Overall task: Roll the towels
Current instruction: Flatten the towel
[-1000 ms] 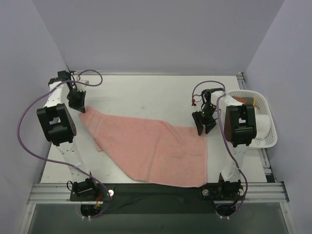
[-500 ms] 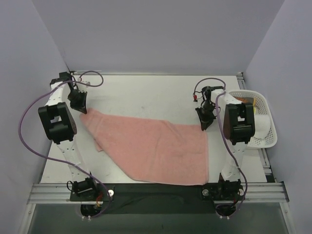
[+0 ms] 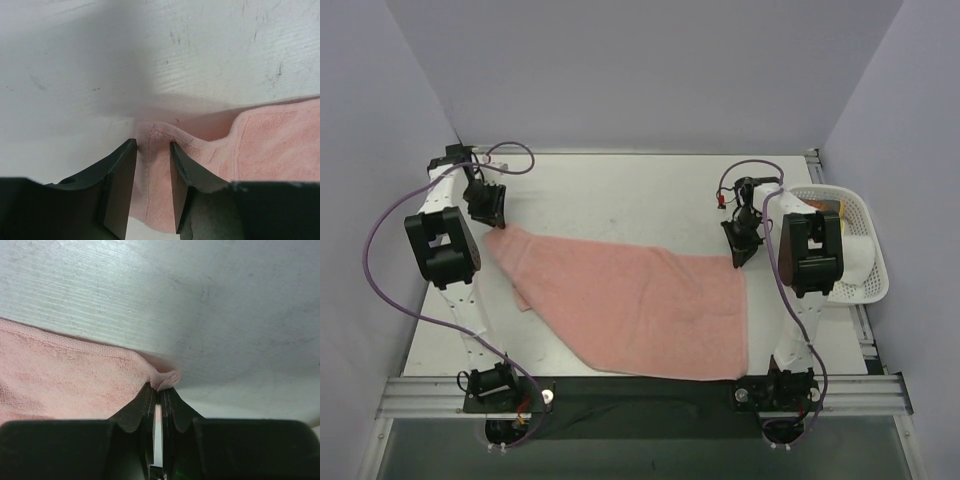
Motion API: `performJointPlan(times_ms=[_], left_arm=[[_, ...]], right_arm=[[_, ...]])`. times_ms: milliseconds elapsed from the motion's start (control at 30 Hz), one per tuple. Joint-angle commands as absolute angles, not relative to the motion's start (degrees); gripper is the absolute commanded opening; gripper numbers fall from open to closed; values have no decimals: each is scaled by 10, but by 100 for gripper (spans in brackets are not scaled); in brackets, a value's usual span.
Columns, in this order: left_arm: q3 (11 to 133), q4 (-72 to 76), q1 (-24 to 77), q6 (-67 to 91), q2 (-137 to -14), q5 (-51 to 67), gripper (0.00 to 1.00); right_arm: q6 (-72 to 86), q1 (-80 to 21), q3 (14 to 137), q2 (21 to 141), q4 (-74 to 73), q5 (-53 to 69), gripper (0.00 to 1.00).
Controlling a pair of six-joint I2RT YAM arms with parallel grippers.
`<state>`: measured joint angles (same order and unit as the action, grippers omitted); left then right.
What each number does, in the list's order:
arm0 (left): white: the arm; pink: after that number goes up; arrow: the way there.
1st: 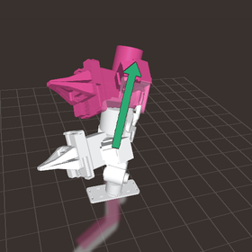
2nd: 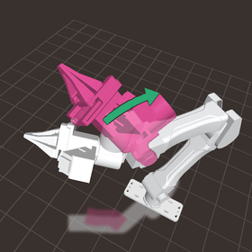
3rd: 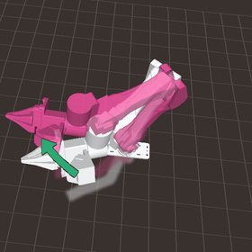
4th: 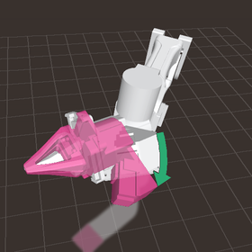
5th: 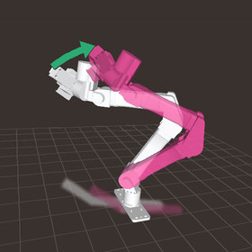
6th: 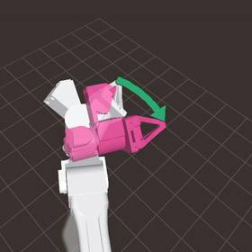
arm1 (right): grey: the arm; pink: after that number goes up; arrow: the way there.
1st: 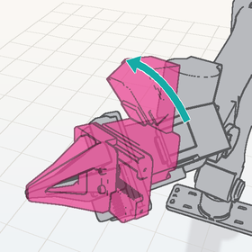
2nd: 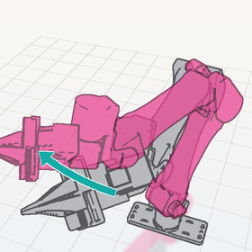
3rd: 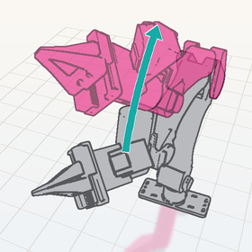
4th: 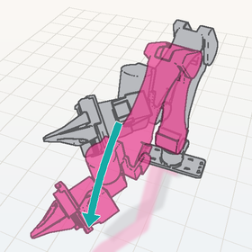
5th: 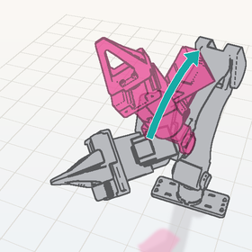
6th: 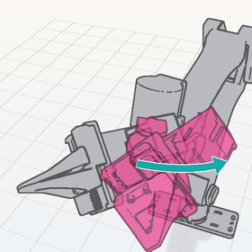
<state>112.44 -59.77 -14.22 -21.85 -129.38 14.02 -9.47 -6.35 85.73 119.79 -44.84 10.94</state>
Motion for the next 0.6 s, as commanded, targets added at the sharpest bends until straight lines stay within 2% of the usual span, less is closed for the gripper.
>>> performJointPlan(times_ms=[0, 333, 433, 467, 500, 567], left_arm=[[1152, -597, -135, -205, -1319, 148, 43], [1110, -573, -133, -202, -1343, 124, 45], [1095, -562, -131, -202, -1340, 116, 35], [1093, -560, -130, -201, -1339, 116, 29], [1091, -558, -130, -200, -1339, 119, 14], [1096, -558, -127, -196, -1337, 126, 3]], right_arm=[[-99, -60, 852, 1175, -463, 112, 0], [-91, -59, 858, 1176, -463, 119, 0], [-91, -60, 860, 1172, -461, 122, 0], [-91, -60, 861, 1170, -461, 123, 0], [-92, -59, 866, 1169, -461, 123, 0], [-95, -59, 871, 1166, -460, 122, 0]])
